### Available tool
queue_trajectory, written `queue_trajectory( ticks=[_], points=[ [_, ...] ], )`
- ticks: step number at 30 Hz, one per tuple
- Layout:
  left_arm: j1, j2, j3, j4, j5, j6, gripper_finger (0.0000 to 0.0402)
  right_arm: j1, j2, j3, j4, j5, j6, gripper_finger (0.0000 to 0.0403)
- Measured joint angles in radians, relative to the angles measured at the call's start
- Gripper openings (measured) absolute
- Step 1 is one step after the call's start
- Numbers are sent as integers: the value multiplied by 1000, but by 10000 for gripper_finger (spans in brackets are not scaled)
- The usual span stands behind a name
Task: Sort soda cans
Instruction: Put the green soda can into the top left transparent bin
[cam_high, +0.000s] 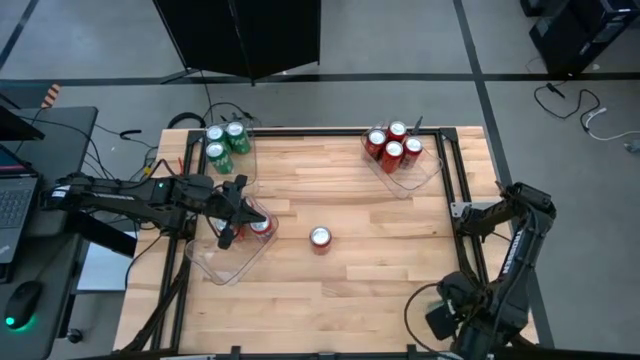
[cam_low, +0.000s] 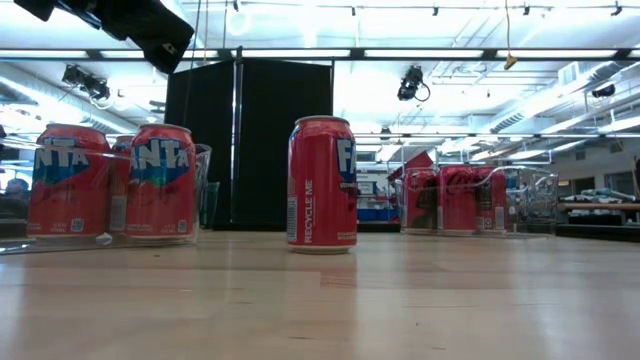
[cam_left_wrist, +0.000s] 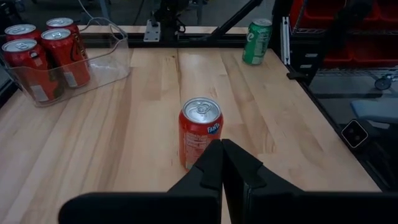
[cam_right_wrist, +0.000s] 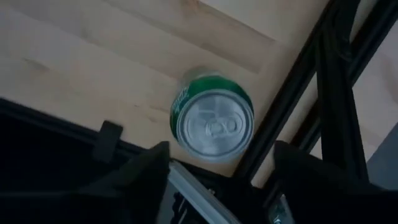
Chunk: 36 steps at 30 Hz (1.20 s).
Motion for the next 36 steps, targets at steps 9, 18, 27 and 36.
queue_trajectory(
  ticks=[9,18,27,36],
  points=[
    [0,0,0,-1,16,-1,7,-27,-25,-165,181,-37,-87,336],
    [0,0,0,-1,18,-4,7,-63,-47,-258,236,-60,-197,334],
    [0,0,0,-1,18,-11,7,-122,-47,-259,286,-67,-298,334],
    [0,0,0,-1,18,-12,7,-145,-47,-259,411,-75,-353,334]
  ],
)
